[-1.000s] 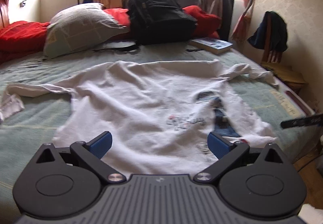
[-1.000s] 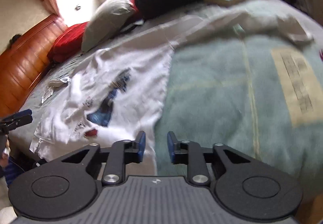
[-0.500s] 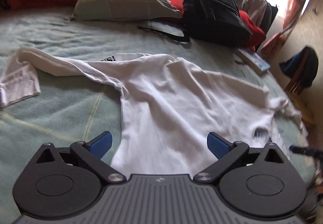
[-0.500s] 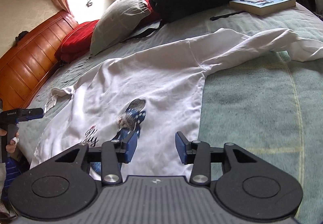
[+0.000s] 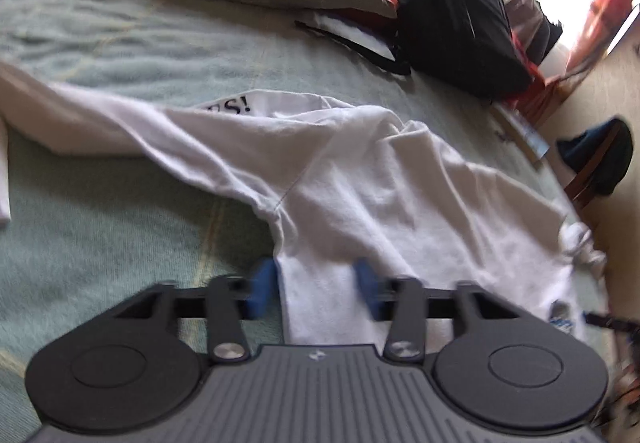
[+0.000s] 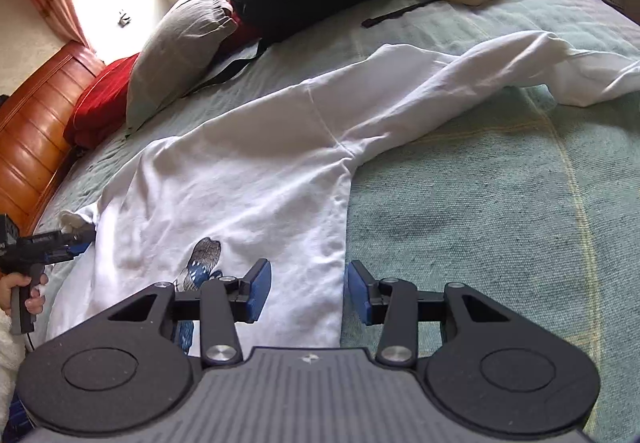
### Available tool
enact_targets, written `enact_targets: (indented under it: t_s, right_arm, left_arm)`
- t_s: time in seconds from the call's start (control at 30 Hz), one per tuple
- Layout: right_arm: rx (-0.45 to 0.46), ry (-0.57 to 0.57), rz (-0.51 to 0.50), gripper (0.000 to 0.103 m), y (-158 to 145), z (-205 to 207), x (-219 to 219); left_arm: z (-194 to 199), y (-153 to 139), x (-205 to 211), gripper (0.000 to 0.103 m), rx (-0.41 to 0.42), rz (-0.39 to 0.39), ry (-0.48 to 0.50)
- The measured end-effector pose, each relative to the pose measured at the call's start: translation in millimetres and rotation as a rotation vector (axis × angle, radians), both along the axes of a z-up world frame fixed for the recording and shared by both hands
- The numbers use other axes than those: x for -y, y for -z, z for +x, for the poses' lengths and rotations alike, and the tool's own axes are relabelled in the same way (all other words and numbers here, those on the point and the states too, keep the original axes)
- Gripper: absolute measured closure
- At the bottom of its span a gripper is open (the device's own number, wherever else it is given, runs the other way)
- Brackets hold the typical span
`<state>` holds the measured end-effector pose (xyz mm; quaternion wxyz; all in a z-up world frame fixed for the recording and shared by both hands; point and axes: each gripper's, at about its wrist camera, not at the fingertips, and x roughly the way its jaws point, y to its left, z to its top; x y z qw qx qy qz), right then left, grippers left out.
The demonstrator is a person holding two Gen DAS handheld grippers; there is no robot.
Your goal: Fold clothes
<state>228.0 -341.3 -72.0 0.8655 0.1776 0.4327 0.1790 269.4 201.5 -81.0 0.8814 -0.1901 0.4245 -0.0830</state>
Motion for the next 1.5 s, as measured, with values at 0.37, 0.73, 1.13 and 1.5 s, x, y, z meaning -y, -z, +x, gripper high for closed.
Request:
enact_targets:
  t_s: [0.37, 0.73, 1.13, 1.5]
  right_arm:
    - [0.005, -0.005, -0.004, 0.049, -3.2, 2.0, -1.4]
    - [0.185, -0.292, -0.269, 0.031, -28.2, -30.3, -83.7]
    - [0.203, -0.415, -0.505, 0.005, -0.8, -89.0, -76.7]
    - [0.207, -0.487, -0.413, 0.005, -1.9, -3.7, -159.2]
  left_arm:
    - [-5.6, -19.5, -20.4, 0.102, 0.033, 0.052, -0.081]
    - [-91.1, -40.0, 83.5, 0.065, 0.118, 0.374, 0.475]
    - [-156.3, -34.8, 54.1, 0.057, 0.049, 0.472, 0.338]
    - [-55.4, -14.4, 122.0, 0.042, 0.103, 0.434, 0.397]
